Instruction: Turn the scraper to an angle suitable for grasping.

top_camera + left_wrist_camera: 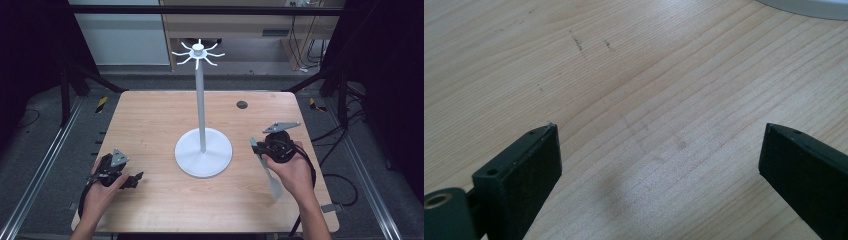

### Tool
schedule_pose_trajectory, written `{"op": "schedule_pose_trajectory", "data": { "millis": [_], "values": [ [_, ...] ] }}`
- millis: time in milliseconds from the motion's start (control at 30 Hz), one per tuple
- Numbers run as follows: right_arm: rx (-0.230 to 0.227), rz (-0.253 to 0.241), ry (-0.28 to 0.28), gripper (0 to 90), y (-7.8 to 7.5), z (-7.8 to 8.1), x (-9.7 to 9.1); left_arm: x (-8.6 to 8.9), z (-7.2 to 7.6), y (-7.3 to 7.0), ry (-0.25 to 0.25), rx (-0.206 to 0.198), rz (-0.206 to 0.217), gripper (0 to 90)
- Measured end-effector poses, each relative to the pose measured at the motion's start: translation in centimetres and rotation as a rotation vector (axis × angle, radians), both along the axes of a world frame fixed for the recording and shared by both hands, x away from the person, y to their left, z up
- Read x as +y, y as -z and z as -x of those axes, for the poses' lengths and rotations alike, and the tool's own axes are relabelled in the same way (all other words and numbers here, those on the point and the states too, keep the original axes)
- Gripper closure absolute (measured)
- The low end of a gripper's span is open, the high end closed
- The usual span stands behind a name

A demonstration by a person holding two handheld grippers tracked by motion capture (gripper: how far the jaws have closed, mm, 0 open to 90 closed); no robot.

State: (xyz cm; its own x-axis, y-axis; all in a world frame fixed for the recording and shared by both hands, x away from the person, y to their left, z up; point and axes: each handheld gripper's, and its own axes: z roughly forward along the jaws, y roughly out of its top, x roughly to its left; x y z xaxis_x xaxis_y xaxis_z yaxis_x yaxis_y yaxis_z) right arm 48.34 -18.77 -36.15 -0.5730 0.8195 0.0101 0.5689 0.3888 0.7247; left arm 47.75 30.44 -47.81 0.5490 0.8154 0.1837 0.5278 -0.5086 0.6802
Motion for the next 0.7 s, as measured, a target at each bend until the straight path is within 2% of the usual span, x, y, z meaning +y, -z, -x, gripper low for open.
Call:
{"op": "schedule_pose_trajectory", "data": {
  "millis": [433, 700],
  "values": [
    [-0.123, -0.086, 0.001, 74.5, -3.7, 0.4, 0.1, 0.1, 0.0, 0.0, -0.002, -0.002, 0.002, 3.2],
    [-0.170, -0.118, 0.005, 74.4, -5.1, 0.4, 0.1, 0.1, 0.0, 0.0, -0.002, -0.003, 0.003, 3.2]
  ]
}}
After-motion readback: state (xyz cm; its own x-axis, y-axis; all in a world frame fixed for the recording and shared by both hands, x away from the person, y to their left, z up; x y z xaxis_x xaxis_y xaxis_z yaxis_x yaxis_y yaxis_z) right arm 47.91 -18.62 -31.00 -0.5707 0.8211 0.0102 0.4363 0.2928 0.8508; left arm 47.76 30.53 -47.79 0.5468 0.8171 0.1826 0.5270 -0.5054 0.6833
